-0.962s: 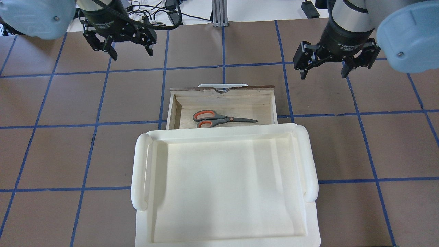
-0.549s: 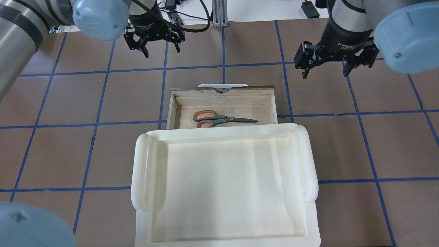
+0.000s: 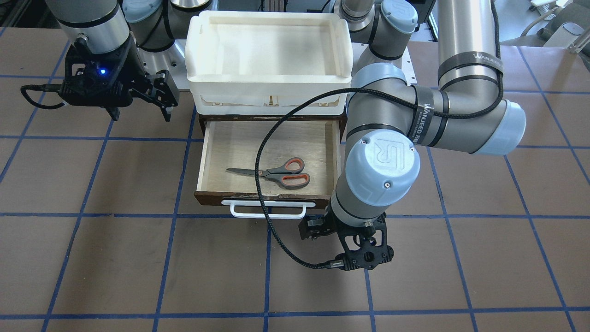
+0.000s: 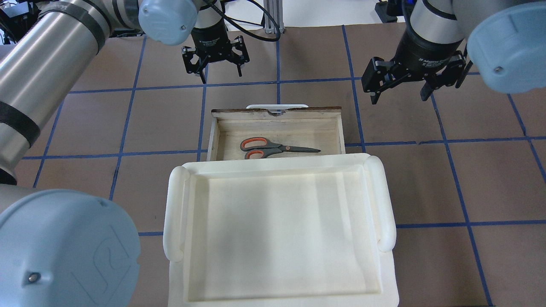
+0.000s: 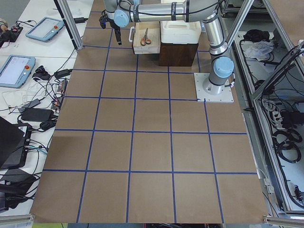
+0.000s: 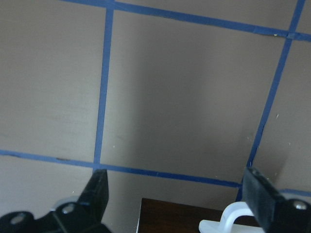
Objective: Put scissors in drawer and close it
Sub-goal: 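Move the left gripper over the drawer's far edge near the white handle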
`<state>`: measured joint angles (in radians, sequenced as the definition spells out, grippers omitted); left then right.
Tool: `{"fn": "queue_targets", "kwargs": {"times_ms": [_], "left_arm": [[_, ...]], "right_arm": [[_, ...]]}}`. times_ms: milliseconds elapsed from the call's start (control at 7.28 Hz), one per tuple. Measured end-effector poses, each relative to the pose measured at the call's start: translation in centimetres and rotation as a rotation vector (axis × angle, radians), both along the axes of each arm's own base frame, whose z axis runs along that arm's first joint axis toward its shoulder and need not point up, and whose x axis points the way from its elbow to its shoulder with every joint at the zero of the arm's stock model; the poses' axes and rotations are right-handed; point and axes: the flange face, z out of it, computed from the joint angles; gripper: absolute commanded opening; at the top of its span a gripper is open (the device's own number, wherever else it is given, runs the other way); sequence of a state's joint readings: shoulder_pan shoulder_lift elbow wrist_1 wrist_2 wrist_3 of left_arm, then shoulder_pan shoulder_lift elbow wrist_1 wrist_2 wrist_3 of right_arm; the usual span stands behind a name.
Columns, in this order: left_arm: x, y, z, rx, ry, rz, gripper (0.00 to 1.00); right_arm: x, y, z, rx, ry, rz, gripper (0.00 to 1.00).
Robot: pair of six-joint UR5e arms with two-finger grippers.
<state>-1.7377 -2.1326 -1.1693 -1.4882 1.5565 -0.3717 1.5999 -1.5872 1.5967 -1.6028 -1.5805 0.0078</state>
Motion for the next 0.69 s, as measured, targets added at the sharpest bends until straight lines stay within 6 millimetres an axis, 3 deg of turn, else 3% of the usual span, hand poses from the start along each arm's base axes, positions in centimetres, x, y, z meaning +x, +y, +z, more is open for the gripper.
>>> {"fn": "queue_targets", "kwargs": {"times_ms": [275,687], "left_arm": [[-2.5,0.0,-2.1,0.025,0.014,0.006,1.0],[-3.8,0.3,-4.1,0.056,0.017,0.005,1.0]], "right_arm": [[0.2,0.0,0.0,0.003,-0.022,0.005,1.0],[-0.1,0.0,-0.1,0.006,-0.017,0.0,1.0]]}}
